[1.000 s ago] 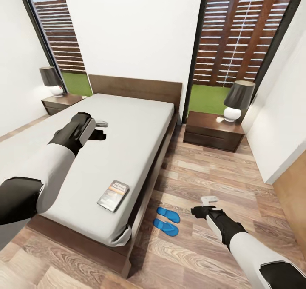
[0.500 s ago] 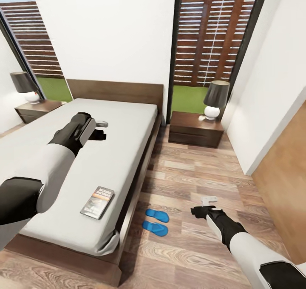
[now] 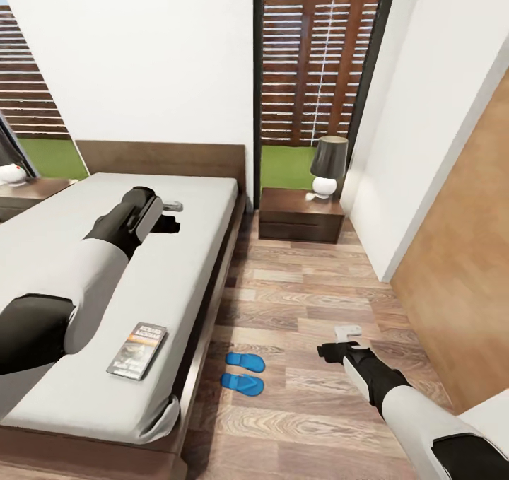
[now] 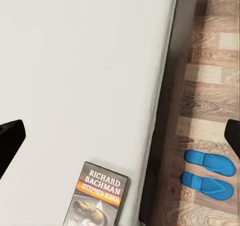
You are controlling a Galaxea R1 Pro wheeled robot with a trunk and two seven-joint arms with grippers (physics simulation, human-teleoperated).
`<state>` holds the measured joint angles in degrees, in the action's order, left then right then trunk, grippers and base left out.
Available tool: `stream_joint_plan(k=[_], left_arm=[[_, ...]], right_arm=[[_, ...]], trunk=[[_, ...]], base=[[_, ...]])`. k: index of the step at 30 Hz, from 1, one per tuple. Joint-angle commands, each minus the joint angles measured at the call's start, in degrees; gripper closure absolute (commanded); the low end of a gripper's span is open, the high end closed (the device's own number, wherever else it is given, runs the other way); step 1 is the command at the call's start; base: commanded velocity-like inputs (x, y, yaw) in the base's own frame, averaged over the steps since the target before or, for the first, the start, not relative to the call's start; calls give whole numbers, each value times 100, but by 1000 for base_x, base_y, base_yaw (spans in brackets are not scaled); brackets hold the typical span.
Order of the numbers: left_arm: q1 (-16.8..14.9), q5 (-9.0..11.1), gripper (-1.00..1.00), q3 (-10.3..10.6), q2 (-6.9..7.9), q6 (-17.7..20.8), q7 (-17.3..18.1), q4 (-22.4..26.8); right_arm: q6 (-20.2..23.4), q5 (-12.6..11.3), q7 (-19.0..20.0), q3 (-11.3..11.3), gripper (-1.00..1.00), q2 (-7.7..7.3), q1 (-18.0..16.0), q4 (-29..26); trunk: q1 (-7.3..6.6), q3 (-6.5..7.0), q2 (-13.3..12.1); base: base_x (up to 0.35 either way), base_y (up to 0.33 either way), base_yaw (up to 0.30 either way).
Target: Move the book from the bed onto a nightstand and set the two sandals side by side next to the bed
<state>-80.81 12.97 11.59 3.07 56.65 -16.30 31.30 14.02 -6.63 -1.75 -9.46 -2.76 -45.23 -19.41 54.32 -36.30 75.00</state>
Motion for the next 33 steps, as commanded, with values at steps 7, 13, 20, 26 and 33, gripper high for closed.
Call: stream_joint_plan(k=[7, 13, 20, 26, 33], left_arm=[[-2, 65, -100, 45, 10, 21, -48, 8], [-3, 79, -100, 43, -12, 21, -43, 8], [66, 58, -100, 45, 38, 1, -211, -54], [84, 19, -100, 16, 29, -298, -411, -1210], [93, 40, -100, 32, 250, -1207, -324, -2101]], right_arm=[[30, -54, -26, -48, -100, -4, -3, -10], [30, -57, -27, -48, -100, -5, -3, -10], [25, -58, -27, -51, -100, -5, -3, -13], [17, -58, -25, -48, -100, -5, -3, -18], [2, -58, -23, -52, -100, -5, -3, -18]], trunk=[[0, 42, 3], [0, 57, 3], [0, 58, 3], [0, 58, 3], [0, 56, 3]], base=[[43, 15, -233], [212, 125, -85], [75, 42, -9], [1, 0, 0], [0, 0, 0]])
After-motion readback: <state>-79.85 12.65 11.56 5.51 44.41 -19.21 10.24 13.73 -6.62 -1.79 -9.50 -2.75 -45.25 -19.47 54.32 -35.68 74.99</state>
